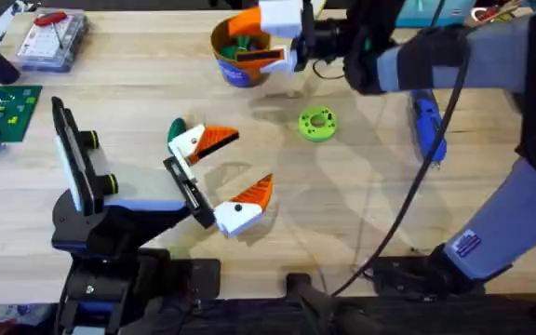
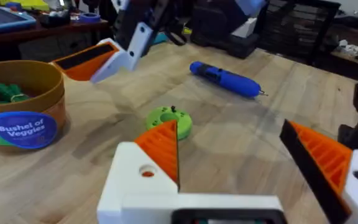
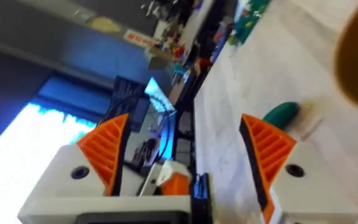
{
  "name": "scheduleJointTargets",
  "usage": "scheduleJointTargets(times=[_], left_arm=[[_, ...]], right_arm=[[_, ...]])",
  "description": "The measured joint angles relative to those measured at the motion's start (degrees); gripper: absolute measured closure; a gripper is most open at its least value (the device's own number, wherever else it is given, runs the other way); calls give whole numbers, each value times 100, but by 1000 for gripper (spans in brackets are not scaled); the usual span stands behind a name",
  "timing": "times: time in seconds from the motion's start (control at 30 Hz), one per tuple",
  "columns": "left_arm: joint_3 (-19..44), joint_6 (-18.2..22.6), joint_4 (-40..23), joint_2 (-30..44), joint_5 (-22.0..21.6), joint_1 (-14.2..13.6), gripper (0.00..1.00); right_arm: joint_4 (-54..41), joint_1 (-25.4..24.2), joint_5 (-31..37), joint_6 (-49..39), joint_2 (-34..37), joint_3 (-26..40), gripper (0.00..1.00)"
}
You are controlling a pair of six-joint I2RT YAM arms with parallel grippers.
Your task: Pick up the gripper from the table and insert it into the empty holder that is missing its gripper. Then pick up a screw, insert it into the mounting hole, and use the screwdriver to tighten it. Finally, clean up the table by picking up the vegetable and placing it into the bucket.
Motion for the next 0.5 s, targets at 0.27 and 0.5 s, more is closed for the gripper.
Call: scheduleJointTargets(times=[0.27, 0.5], left_arm=[[0, 21, -2, 0, 16, 0, 14], [0, 20, -4, 1, 25, 0, 14]], right_arm=[[-2443, -199, 1060, -1731, -11, 439, 4], [-6054, -388, 2403, -3860, -1127, 658, 5]])
